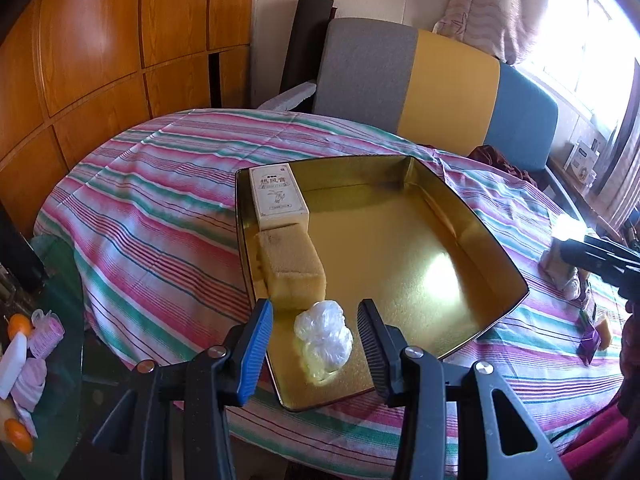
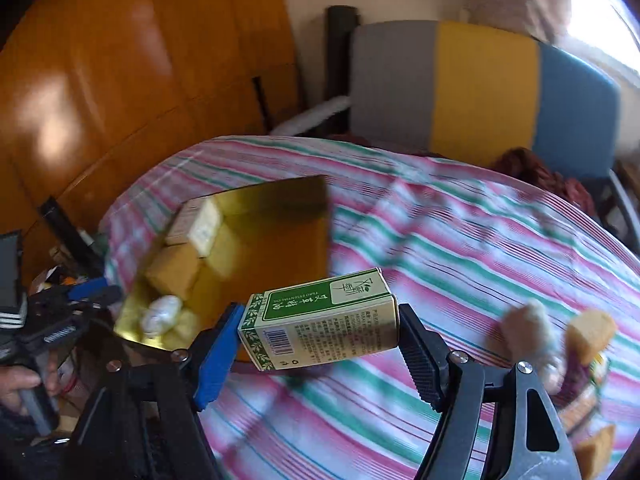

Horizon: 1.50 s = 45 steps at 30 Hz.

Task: Organize objects
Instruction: 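Carry the green-and-white box into the tray beside the bundle, open right tool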

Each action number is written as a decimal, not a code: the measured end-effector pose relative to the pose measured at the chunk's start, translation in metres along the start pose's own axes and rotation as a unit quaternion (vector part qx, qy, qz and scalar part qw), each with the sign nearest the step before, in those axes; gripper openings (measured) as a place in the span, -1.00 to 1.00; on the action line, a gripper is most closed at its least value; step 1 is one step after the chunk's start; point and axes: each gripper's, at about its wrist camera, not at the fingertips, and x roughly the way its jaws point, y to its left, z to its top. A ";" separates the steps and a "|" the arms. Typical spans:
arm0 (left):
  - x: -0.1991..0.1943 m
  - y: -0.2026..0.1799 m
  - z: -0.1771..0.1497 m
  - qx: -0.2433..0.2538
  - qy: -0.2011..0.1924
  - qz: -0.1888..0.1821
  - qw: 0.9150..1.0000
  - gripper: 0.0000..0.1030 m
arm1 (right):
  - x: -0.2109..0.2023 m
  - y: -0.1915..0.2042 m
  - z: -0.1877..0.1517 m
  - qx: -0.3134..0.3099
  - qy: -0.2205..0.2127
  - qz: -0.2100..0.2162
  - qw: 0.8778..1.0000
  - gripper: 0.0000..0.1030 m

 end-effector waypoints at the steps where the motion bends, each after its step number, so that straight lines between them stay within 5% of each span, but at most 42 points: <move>1: 0.000 0.002 0.000 -0.003 0.000 -0.001 1.000 -0.14 | 0.005 0.009 0.002 -0.007 0.003 0.008 1.000 0.47; 16: 0.006 0.062 -0.006 -0.096 0.000 0.039 0.995 -0.14 | 0.128 0.121 -0.013 -0.087 0.135 0.061 0.985 0.49; 21: 0.011 0.066 -0.008 -0.097 0.002 0.035 0.995 -0.14 | 0.143 0.136 -0.023 -0.081 0.161 0.117 0.977 0.60; 33: 0.003 0.057 -0.006 -0.081 -0.010 0.032 0.996 -0.14 | 0.117 0.123 -0.019 -0.049 0.125 0.108 0.985 0.84; 45: -0.007 0.022 0.000 -0.027 -0.022 0.020 0.999 -0.14 | 0.056 0.079 -0.016 -0.032 0.062 0.037 0.997 0.92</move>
